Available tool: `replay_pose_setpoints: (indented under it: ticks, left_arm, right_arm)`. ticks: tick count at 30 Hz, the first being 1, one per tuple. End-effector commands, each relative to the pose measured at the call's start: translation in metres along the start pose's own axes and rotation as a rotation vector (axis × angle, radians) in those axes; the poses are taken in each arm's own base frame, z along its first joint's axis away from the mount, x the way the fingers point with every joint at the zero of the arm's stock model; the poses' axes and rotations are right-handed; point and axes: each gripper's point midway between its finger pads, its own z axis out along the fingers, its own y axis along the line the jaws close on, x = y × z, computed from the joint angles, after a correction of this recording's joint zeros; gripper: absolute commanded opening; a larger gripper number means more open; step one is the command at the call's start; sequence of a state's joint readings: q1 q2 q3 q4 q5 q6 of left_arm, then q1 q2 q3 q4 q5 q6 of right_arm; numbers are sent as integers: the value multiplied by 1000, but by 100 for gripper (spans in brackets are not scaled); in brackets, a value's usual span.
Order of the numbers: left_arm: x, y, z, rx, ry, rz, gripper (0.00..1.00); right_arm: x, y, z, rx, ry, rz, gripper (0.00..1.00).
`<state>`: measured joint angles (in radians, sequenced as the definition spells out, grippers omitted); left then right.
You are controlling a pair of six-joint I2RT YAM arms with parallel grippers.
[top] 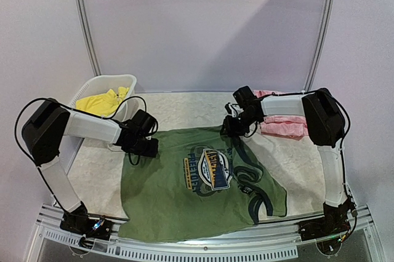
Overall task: Fold and stack the mixed laundry pile
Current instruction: Flatten out the crumpled tank top at the center of the board.
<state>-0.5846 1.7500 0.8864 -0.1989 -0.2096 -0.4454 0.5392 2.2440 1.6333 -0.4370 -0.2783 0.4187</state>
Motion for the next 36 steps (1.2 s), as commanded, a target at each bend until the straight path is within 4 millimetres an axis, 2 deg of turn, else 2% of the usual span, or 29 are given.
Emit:
replay_pose_setpoints:
  ticks: [1, 6, 10, 12, 14, 18, 21, 27, 31, 36]
  left_arm:
    - [-20, -2, 13, 20, -8, -1, 43]
    - [-34, -2, 22, 6, -5, 14, 43]
    - [-49, -12, 11, 55, -46, 15, 43]
    - [-55, -29, 2, 131, -91, 6, 44]
    - [-63, -49, -9, 202, -147, 0, 49]
    - [-83, -97, -32, 326, -257, 40, 59]
    - [-93, -128, -39, 390, -300, 68, 66]
    - [-111, -174, -20, 487, -330, 88, 83]
    - [-113, -186, 5, 476, -294, 96, 86]
    - [-110, -191, 31, 442, -253, 115, 88]
  right_arm:
    - [8, -41, 19, 49, 46, 74, 40]
    - [0, -51, 18, 53, 40, 92, 39]
    - [-2, -48, 16, 42, 41, 85, 39]
    - [-5, -41, 10, 15, 29, 80, 39]
    - [-10, -34, 3, -11, 13, 72, 39]
    - [-13, -25, -12, -26, -7, 60, 41]
    - [-15, -19, -26, -29, -25, 49, 43]
    - [-10, -3, -52, -32, -47, 11, 53]
    - [1, -2, -67, 6, -53, -15, 60]
    - [16, -9, -91, 46, -88, -16, 62]
